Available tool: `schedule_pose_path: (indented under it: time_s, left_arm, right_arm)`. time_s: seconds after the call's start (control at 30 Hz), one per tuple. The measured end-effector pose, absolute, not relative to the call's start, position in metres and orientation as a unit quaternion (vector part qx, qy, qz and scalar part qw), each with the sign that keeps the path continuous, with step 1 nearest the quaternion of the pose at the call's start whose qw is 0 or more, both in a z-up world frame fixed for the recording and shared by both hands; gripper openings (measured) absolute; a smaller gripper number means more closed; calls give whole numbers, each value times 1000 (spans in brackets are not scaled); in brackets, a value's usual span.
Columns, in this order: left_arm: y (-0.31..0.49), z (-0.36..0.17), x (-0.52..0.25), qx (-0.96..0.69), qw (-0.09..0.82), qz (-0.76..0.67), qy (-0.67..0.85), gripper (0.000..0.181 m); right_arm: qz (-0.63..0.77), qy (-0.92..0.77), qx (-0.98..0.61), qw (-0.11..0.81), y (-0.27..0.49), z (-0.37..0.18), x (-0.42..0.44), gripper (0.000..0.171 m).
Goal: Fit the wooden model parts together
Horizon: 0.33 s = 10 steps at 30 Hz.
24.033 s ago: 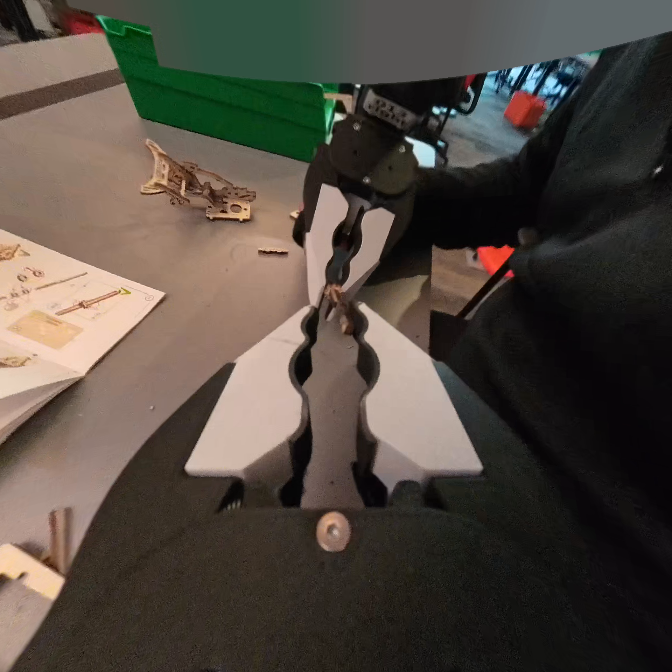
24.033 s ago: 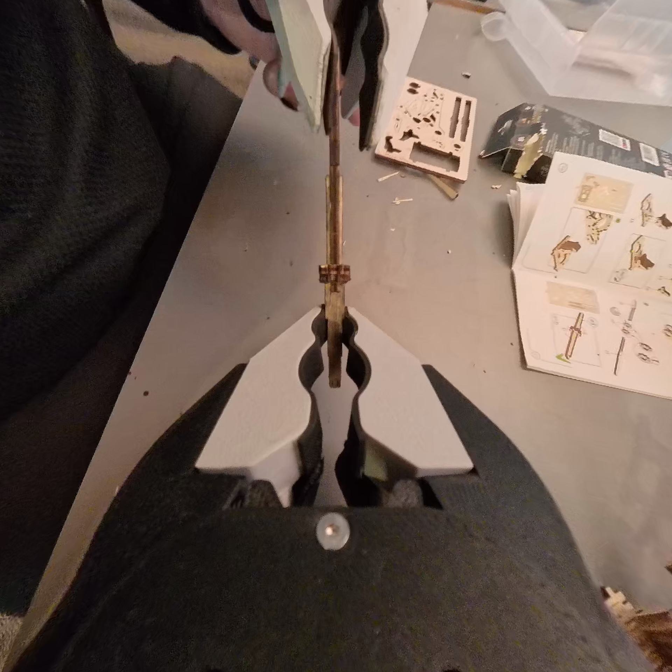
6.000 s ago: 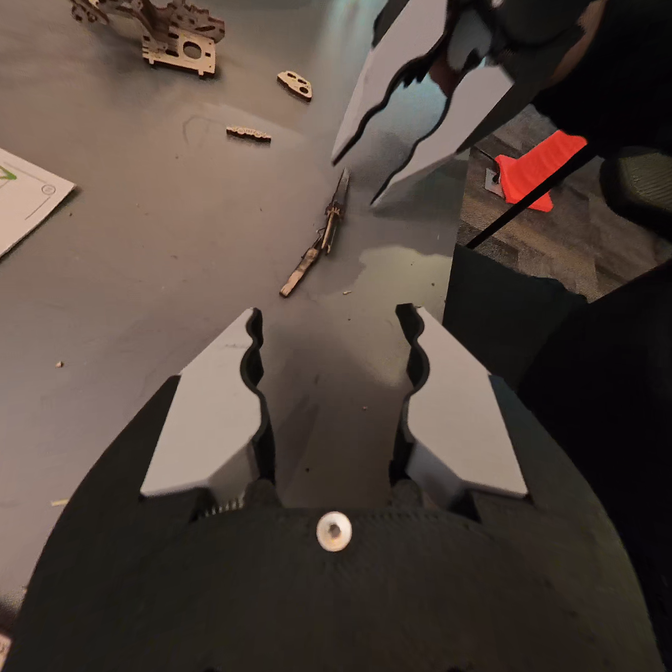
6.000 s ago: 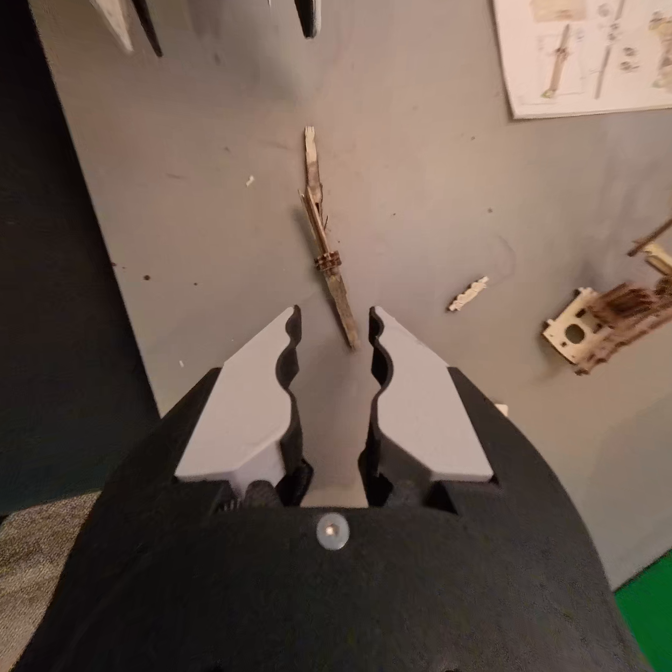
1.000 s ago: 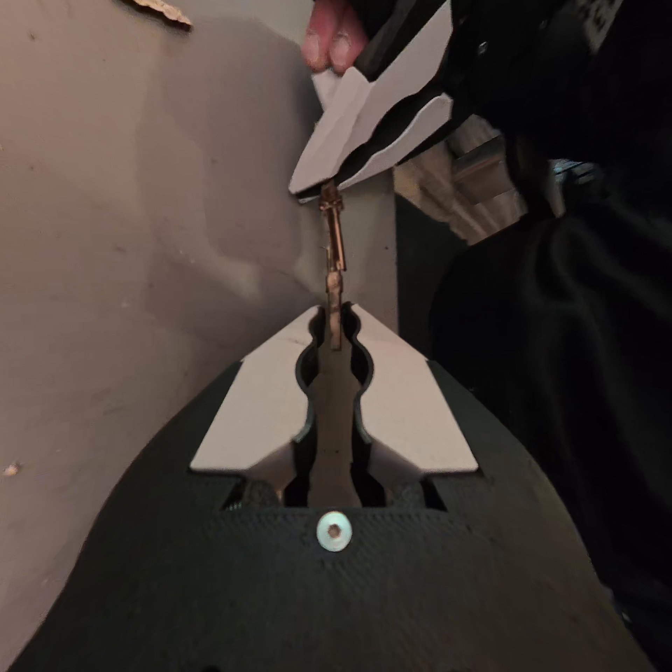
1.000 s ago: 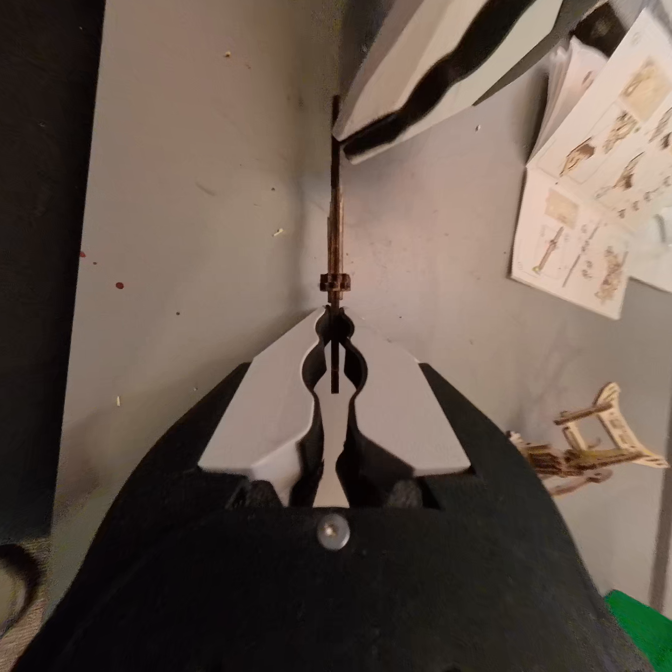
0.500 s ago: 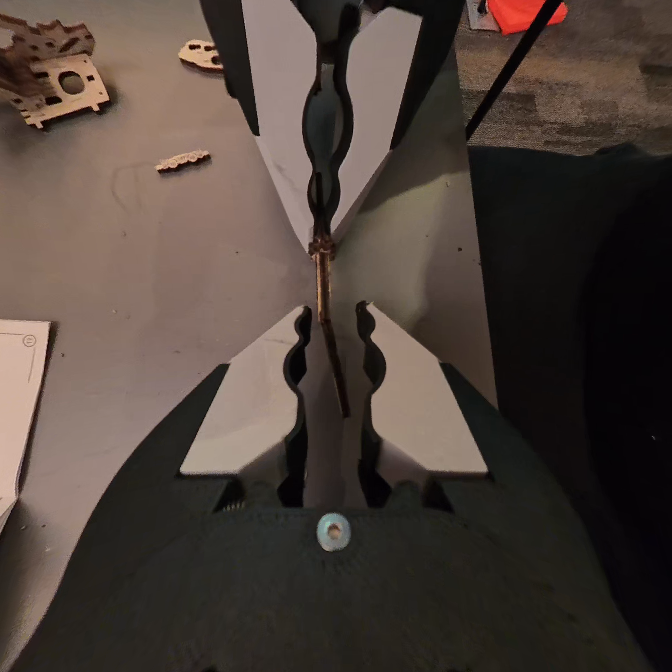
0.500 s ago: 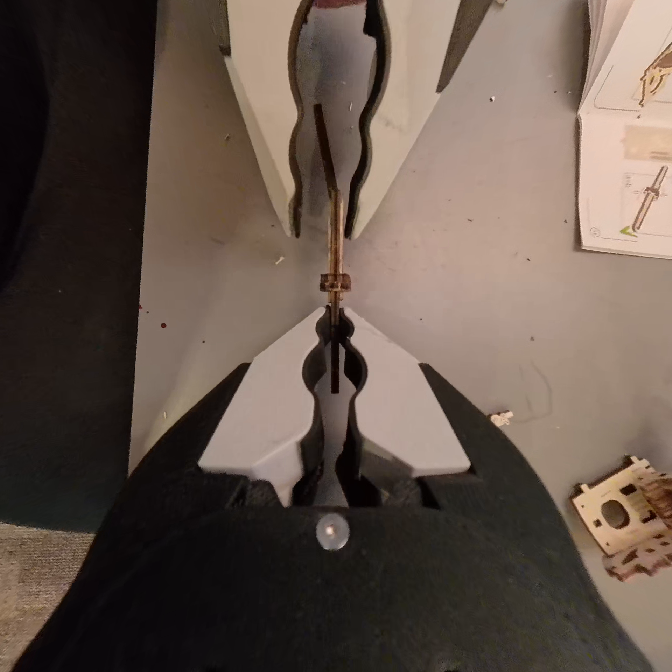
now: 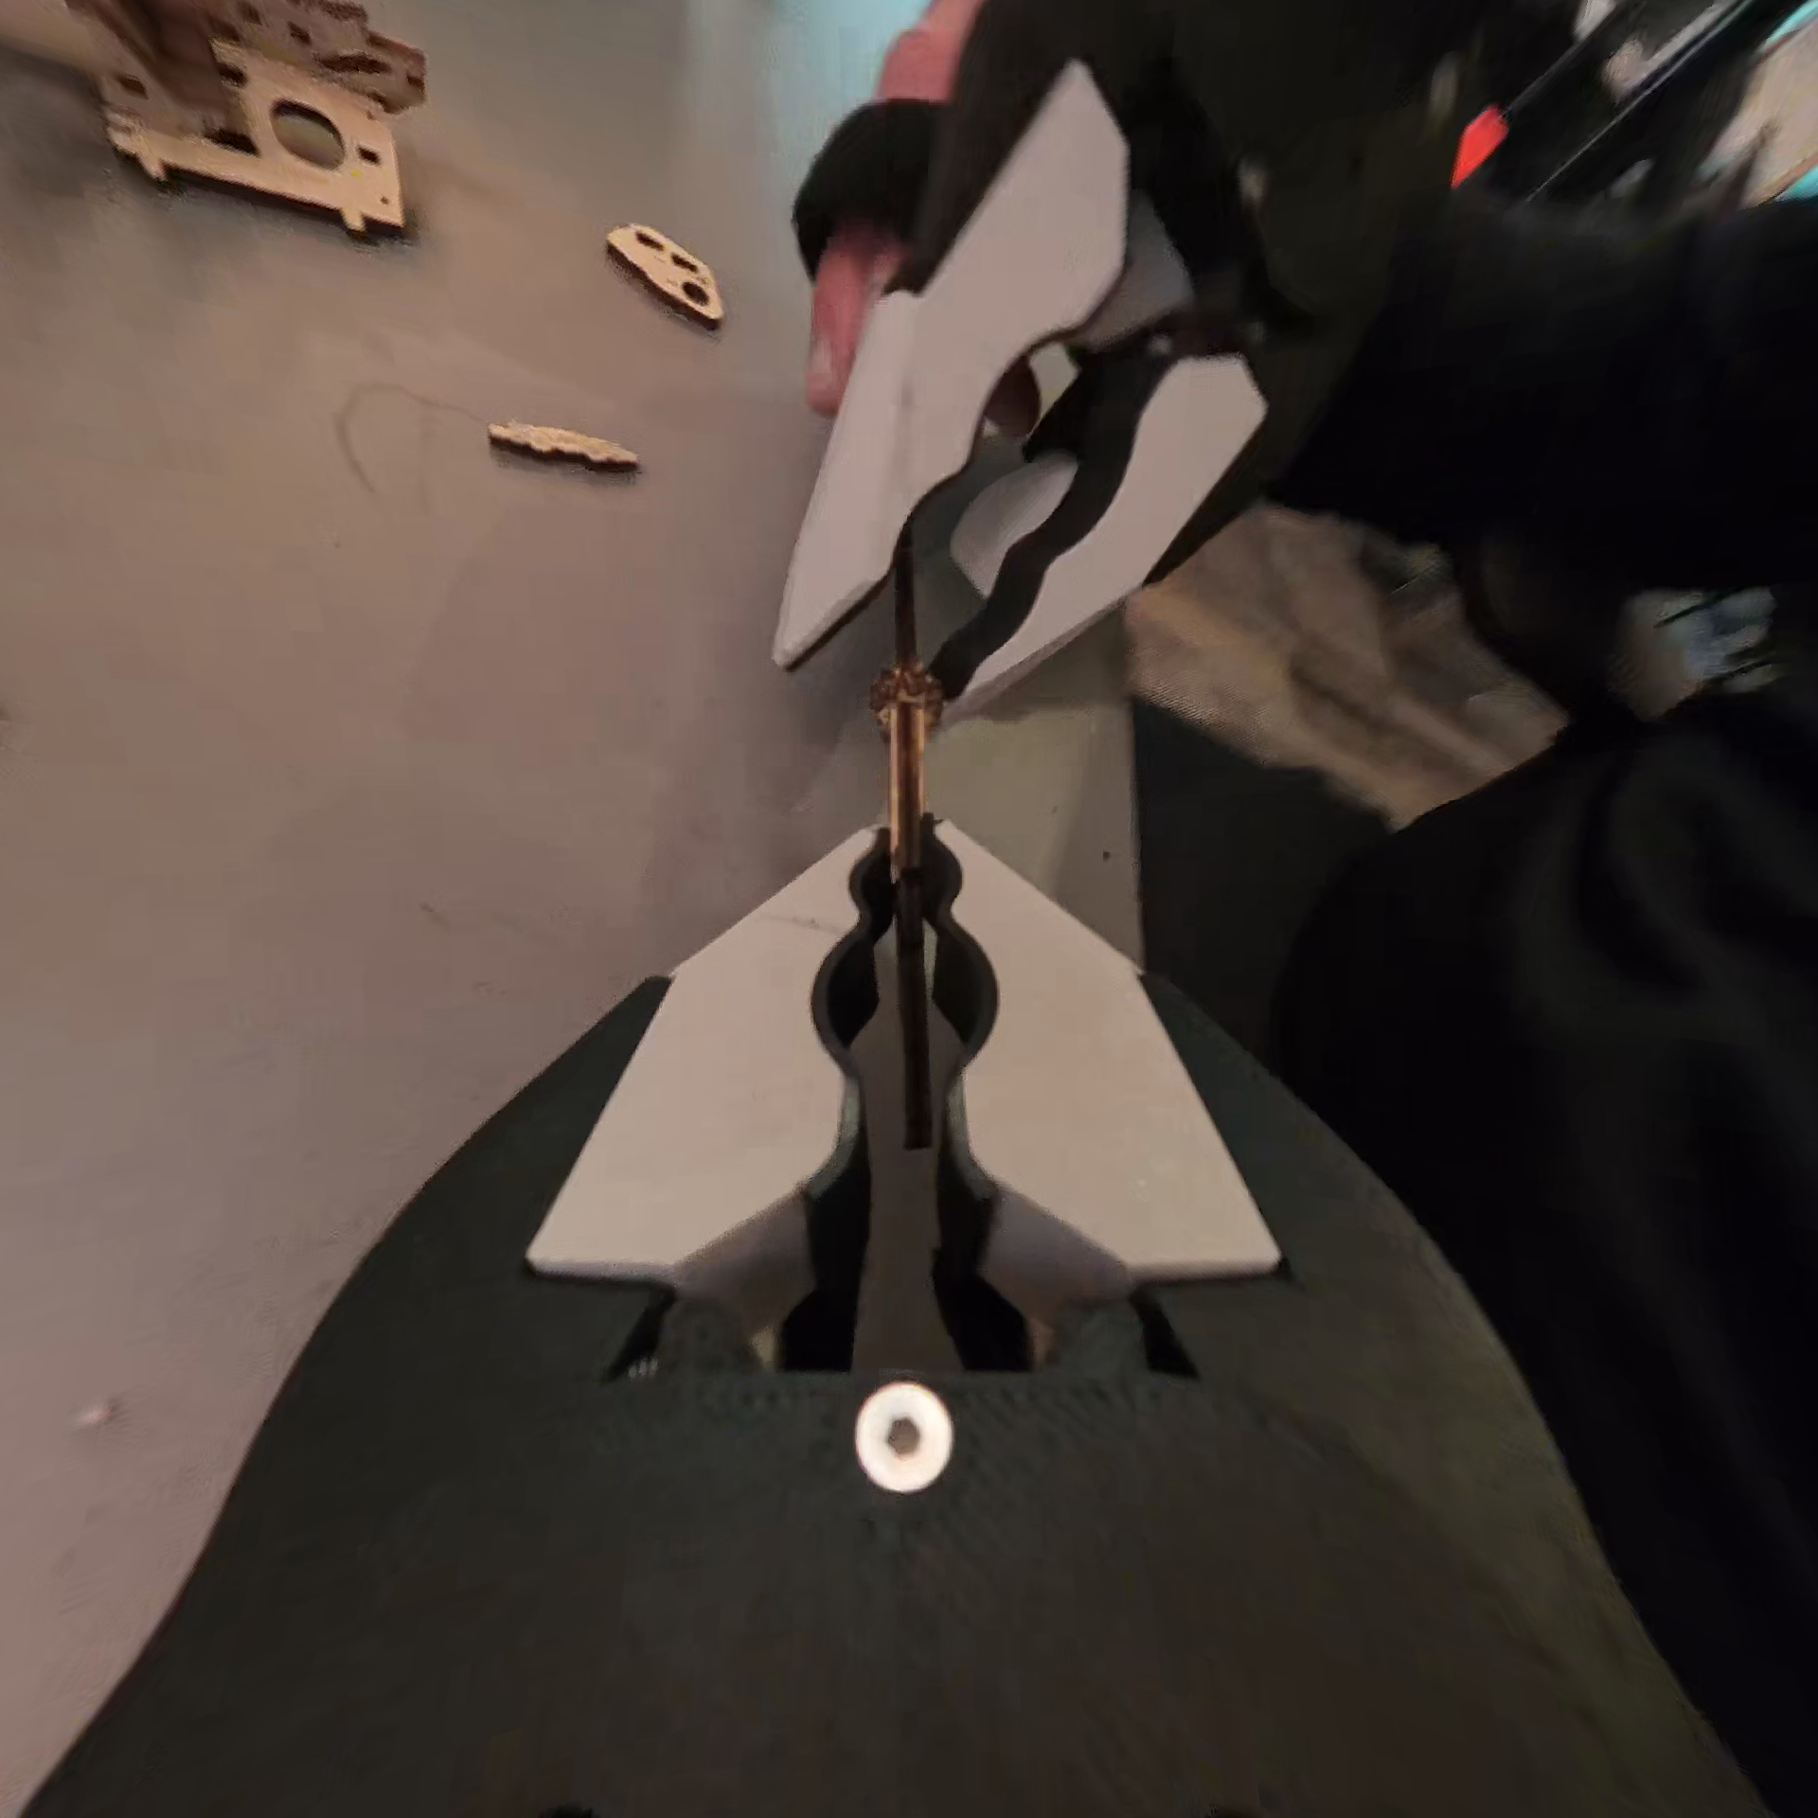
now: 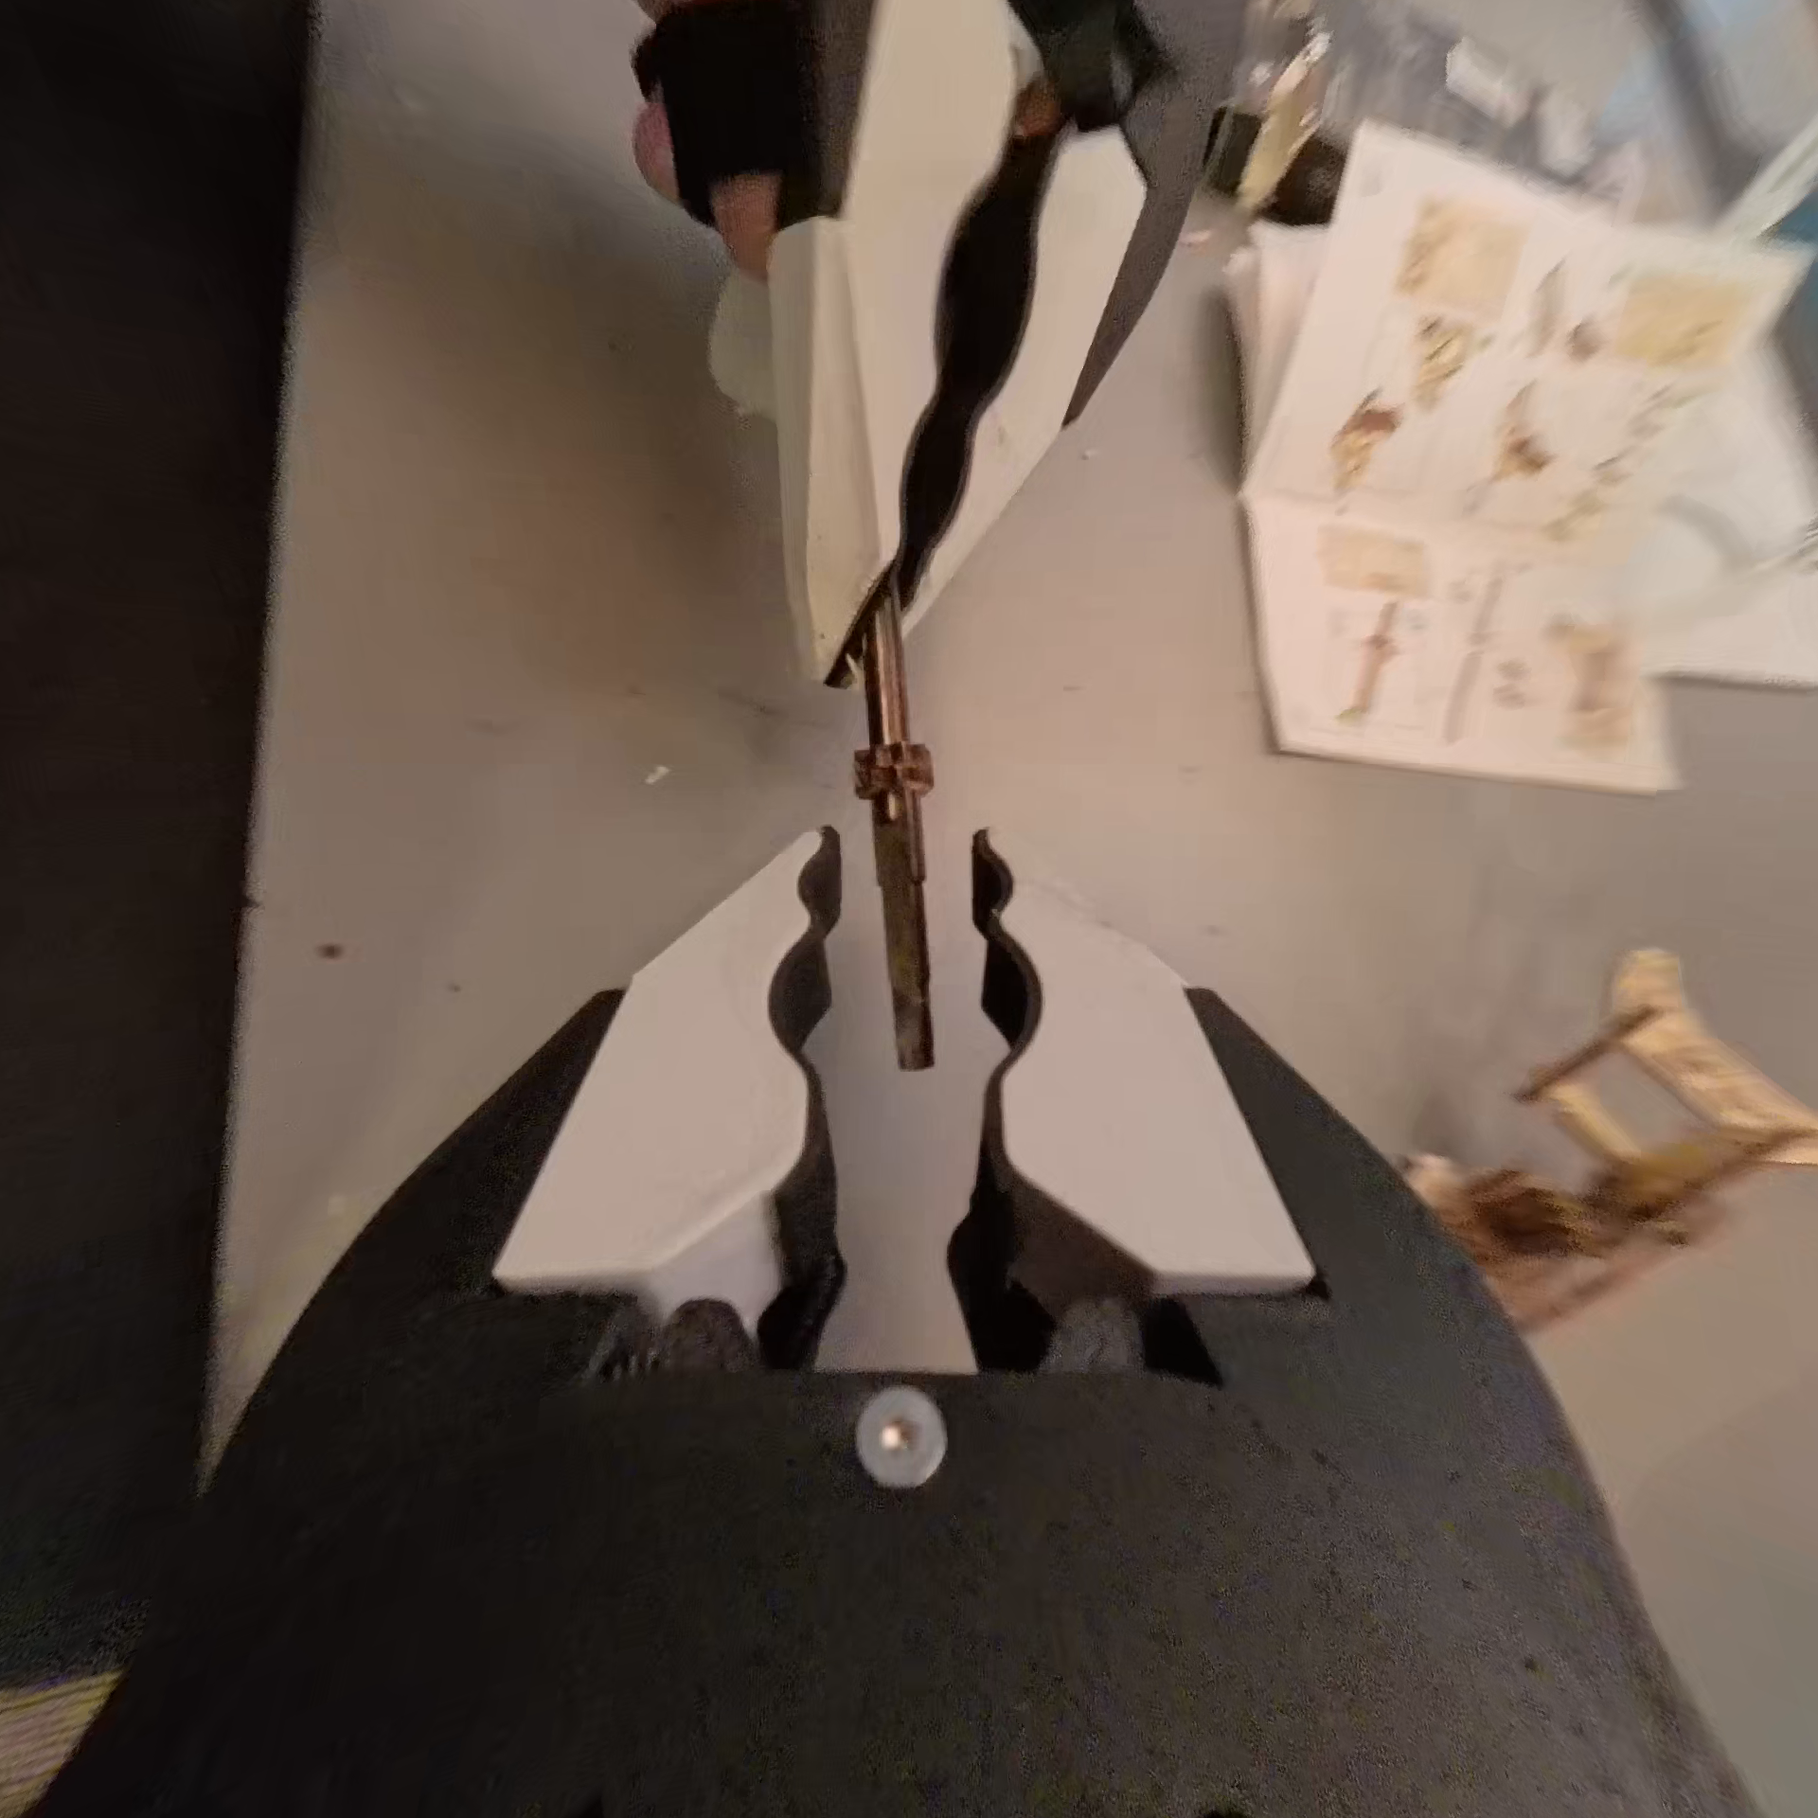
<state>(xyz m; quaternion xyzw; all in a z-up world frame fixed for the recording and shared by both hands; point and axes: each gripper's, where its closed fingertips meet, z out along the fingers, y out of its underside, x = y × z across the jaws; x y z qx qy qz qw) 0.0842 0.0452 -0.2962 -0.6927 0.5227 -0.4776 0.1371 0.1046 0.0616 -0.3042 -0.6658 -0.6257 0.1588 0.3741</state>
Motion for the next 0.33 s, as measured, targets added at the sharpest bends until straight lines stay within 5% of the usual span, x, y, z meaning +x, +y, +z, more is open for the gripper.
schedule_pose_path:
  time_s: [0.03,0.2,0.33]
  left_arm:
    - [44,-293,85,-693,120,-503,502,3]
    - [43,-289,86,-700,73,-554,445,3]
    - [44,-280,87,-686,85,-570,444,15]
  right_arm:
    - [112,-641,-647,397,64,-302,105,18]
    - [-46,-666,-606,433,72,-298,108,5]
    - [53,-633,-649,419,68,-297,108,5]
